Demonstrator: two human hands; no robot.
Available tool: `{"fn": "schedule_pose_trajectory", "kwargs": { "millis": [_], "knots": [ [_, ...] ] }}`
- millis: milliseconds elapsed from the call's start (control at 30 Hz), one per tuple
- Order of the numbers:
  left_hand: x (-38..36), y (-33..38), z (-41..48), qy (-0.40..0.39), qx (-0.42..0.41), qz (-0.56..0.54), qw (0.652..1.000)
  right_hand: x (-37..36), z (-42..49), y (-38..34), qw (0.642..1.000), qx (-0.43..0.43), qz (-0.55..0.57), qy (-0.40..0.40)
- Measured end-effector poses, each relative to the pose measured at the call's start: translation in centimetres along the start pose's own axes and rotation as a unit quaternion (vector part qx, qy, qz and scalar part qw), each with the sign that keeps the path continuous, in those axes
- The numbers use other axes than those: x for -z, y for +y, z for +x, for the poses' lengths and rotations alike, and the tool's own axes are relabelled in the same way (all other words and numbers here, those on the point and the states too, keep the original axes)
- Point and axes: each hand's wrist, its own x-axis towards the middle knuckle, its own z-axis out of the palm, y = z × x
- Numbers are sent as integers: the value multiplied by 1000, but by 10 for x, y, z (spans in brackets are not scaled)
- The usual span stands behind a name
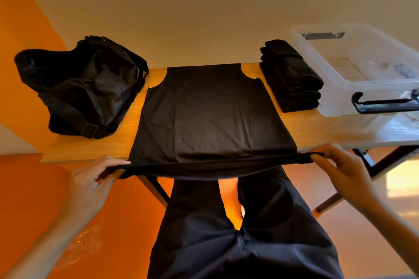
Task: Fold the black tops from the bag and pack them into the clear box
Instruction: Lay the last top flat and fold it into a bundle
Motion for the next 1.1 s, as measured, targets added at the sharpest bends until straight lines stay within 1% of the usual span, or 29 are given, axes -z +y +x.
{"fn": "schedule_pose_trajectory", "kwargs": {
  "millis": [67, 133, 200, 300, 367, 433, 567, 633, 733, 833, 933, 1000, 1100],
  "knots": [
    [4, 3, 7, 10, 30, -38, 999, -1, 9, 7, 998, -42, 46, -3],
    [7, -3, 9, 13, 76, -83, 994, -1, 15, 4, 995, -58, 81, 11],
    [10, -7, 10, 12, 78, -97, 992, -2, 19, 0, 990, -75, 119, 20],
    [12, -7, 14, 25, 120, -137, 983, -3, 27, -3, 984, -93, 150, 28],
    [11, -7, 18, 18, 112, -164, 980, -5, 32, -8, 983, -88, 158, 34],
    [12, -4, 25, 21, 74, -164, 984, -6, 41, -11, 986, -76, 140, 45],
    [11, -2, 48, 82, 94, -162, 979, -4, 69, -18, 994, -42, 71, 78],
    [10, 0, 63, 91, 83, -122, 985, -3, 88, -22, 994, -32, 41, 97],
    [7, -1, 90, 104, 64, -52, 991, -5, 119, -20, 993, -44, 6, 109],
    [-1, -12, 117, 92, 65, -3, 994, -11, 154, -6, 993, -58, -41, 93],
    [-9, -25, 151, 68, 79, 39, 994, -18, 191, 5, 986, -38, -148, 63],
    [-15, -35, 175, 44, 102, 74, 991, -23, 216, 7, 973, -31, -224, 43],
    [-26, -44, 209, 10, 139, 139, 980, -30, 252, 8, 941, -30, -337, 20]
  ]
}}
